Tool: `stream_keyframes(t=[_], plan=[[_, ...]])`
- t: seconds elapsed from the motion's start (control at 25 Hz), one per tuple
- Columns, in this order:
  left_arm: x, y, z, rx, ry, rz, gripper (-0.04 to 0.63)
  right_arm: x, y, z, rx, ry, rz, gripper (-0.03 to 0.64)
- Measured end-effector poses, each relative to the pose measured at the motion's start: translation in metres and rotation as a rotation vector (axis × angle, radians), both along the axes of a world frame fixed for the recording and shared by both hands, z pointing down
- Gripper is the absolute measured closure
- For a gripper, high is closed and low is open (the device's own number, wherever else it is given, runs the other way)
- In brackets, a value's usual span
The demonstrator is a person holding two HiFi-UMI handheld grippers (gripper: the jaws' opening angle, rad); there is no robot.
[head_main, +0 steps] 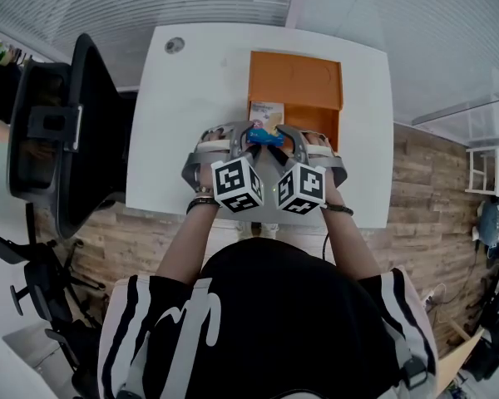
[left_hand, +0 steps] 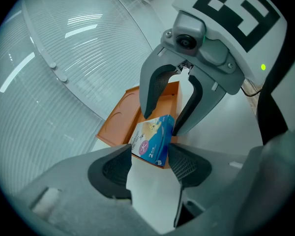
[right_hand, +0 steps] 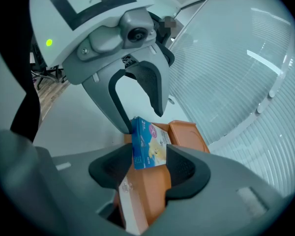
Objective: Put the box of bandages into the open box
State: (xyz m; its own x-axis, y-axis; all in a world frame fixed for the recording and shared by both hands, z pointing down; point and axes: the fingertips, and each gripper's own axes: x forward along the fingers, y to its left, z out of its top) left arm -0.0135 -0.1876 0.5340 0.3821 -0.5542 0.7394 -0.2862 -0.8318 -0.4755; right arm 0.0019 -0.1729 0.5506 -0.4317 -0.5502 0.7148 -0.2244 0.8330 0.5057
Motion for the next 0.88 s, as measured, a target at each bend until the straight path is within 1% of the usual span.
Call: stream_keyframes(t=[0.24,0.4,0.72,0.88], plan=[[0.001,0.005,-0.002,-0.004,0.011,-0.009,0.354,-0.002,0.004,-0.001,0.002,-0.003,-0.003,0.411],[0.004,0.011,-0.005,0.007,0.02,-0.01,0.354,0.001,0.01,-0.005,0.012,-0.01,0.004,0.41],[0.005,0.021,-0.021,0.044,0.06,-0.036,0.354,0.012,0.018,-0.022,0.036,-0.062,0.043,0.41],[0.005,0.029,-0.028,0.05,0.081,-0.046,0.354,0.014,0.024,-0.036,0.054,-0.11,0.062,0.41]])
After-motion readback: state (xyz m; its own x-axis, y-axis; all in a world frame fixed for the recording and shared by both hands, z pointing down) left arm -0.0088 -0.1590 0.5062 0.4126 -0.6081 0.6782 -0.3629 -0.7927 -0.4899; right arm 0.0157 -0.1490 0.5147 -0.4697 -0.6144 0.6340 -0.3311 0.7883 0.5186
